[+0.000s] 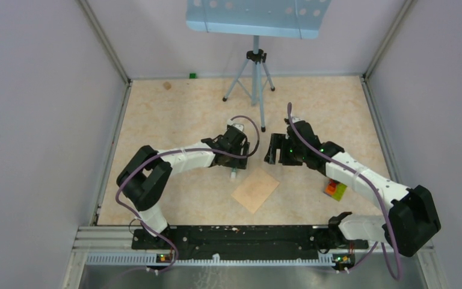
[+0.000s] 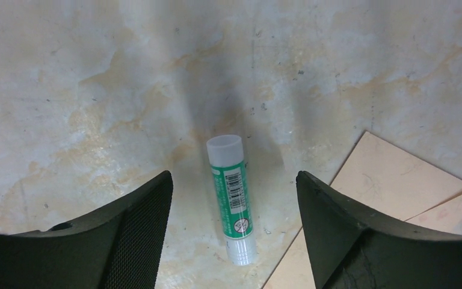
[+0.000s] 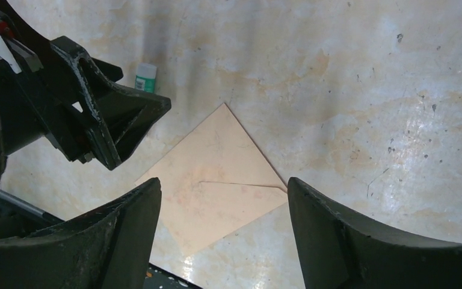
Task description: Place the letter into the envelope and seal it
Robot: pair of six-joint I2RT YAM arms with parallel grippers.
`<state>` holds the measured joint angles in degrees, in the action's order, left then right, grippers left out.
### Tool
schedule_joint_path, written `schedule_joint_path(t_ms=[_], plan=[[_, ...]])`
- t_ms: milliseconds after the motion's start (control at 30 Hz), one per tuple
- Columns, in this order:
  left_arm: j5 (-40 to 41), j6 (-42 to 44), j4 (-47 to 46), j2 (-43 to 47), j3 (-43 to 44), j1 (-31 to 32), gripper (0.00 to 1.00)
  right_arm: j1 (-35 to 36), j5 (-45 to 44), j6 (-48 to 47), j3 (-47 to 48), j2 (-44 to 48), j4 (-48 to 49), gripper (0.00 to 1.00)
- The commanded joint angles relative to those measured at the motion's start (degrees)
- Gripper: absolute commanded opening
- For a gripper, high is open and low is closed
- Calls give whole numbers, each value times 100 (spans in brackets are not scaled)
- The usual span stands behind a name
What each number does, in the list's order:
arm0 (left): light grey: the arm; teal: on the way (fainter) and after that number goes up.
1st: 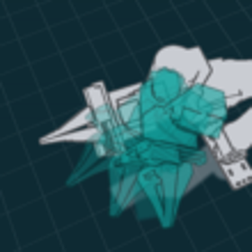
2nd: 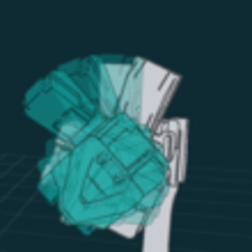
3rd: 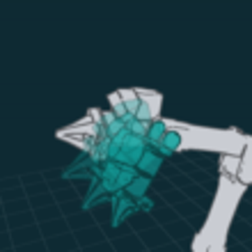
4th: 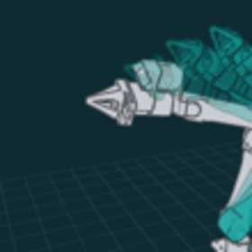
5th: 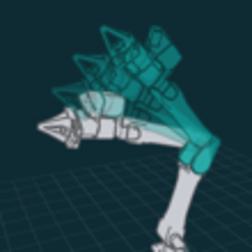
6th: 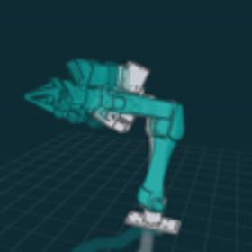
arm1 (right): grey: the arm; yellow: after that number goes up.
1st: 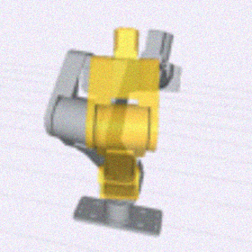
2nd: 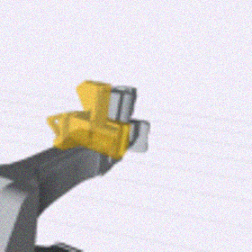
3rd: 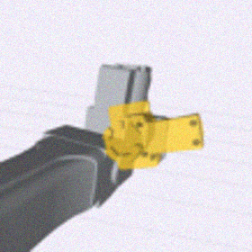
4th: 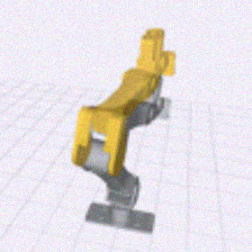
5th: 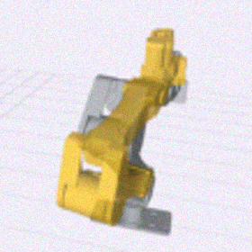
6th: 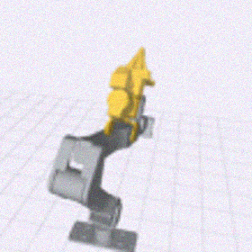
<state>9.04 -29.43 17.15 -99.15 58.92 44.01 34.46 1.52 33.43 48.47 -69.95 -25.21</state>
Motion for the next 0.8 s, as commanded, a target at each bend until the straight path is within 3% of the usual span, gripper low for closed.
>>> schedule_joint_path(t_ms=[0, 267, 400, 767], plan=[[-162, 158, -152, 307, 337, -20, 81, -27, -133, -65, 289, 46, -33, 76], [-441, 209, -50, 893, 638, -221, 98, -27, -363, -94, 526, 291, -264, 79], [-513, 366, -38, 1320, 737, -346, 99, -27, -470, -140, 700, 475, -410, 80], [203, 471, 305, 2440, 999, -441, 99, -28, -510, -248, 1156, 902, -468, 80]])
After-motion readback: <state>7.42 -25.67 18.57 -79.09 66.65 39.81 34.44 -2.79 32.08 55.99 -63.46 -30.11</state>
